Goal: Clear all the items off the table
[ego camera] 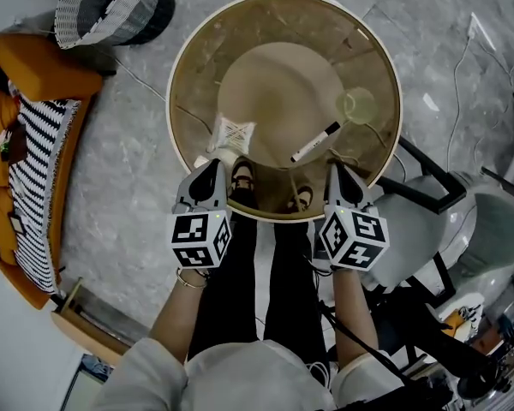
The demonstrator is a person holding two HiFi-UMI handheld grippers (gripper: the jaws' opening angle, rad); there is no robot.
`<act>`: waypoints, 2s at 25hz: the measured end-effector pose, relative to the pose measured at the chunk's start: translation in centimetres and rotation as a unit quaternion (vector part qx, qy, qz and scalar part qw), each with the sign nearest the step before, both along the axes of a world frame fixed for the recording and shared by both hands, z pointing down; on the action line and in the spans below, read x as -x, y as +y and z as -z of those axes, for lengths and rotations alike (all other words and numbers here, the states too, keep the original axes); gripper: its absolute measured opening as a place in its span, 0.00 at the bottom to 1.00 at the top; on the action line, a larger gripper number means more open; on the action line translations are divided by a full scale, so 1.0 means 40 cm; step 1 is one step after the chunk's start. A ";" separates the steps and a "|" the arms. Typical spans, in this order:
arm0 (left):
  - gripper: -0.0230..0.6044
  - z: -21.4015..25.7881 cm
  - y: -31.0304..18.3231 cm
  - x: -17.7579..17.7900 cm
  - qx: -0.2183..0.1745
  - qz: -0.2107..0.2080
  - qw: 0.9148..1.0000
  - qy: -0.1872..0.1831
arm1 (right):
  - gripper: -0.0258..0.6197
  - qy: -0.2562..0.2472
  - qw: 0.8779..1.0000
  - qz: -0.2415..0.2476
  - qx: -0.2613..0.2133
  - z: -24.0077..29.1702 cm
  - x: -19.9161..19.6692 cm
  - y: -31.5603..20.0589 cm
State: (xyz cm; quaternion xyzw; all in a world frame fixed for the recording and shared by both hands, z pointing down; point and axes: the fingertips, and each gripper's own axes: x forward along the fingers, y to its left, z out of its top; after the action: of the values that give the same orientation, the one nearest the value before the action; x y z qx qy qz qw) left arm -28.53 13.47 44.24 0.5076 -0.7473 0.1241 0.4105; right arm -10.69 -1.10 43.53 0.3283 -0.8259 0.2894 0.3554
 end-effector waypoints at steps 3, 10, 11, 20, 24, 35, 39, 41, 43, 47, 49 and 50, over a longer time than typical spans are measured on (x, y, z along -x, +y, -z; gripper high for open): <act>0.05 -0.021 0.013 0.006 0.006 0.005 1.000 0.001 | 0.08 0.003 1.000 0.002 0.009 -0.031 0.012 0.007; 0.05 -0.072 0.025 0.027 0.023 -0.012 1.000 -0.002 | 0.21 0.015 0.999 -0.017 0.026 -0.120 0.032 0.013; 0.05 -0.077 0.025 0.034 0.025 -0.015 1.000 -0.003 | 0.23 0.017 0.999 -0.021 0.030 -0.133 0.035 0.013; 0.05 -0.115 0.010 0.086 0.043 -0.029 0.999 0.001 | 0.29 0.052 0.995 -0.053 0.060 -0.229 0.065 0.017; 0.05 -0.121 -0.012 0.085 0.046 -0.048 0.998 0.004 | 0.29 0.071 0.991 -0.084 0.071 -0.269 0.067 0.013; 0.05 -0.138 -0.019 0.092 0.054 -0.074 0.996 0.004 | 0.25 0.105 0.983 -0.137 0.067 -0.304 0.070 0.004; 0.05 -0.137 -0.015 0.087 0.055 -0.076 0.996 0.004 | 0.19 0.122 0.979 -0.152 0.064 -0.309 0.057 0.002; 0.05 -0.136 -0.015 0.082 0.054 -0.078 0.995 0.003 | 0.17 0.123 0.978 -0.153 0.063 -0.309 0.053 0.001; 0.05 -0.135 -0.015 0.074 0.054 -0.081 0.995 0.002 | 0.17 0.116 0.979 -0.153 0.065 -0.305 0.048 0.005; 0.05 -0.131 -0.017 0.048 0.053 -0.088 0.995 0.001 | 0.17 0.105 0.981 -0.151 0.058 -0.280 0.016 0.024; 0.05 -0.129 -0.022 0.026 0.054 -0.094 0.994 0.002 | 0.17 0.100 0.982 -0.153 0.056 -0.268 -0.008 0.036; 0.05 -0.128 -0.027 0.014 0.053 -0.099 0.994 0.001 | 0.17 0.096 0.981 -0.158 0.056 -0.262 -0.022 0.040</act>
State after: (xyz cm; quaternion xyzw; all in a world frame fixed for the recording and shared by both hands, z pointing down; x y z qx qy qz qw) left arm -29.08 12.38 49.35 0.5563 -0.6854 0.2031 0.4237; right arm -9.80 0.52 54.02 0.4602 -0.7082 0.3552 0.4007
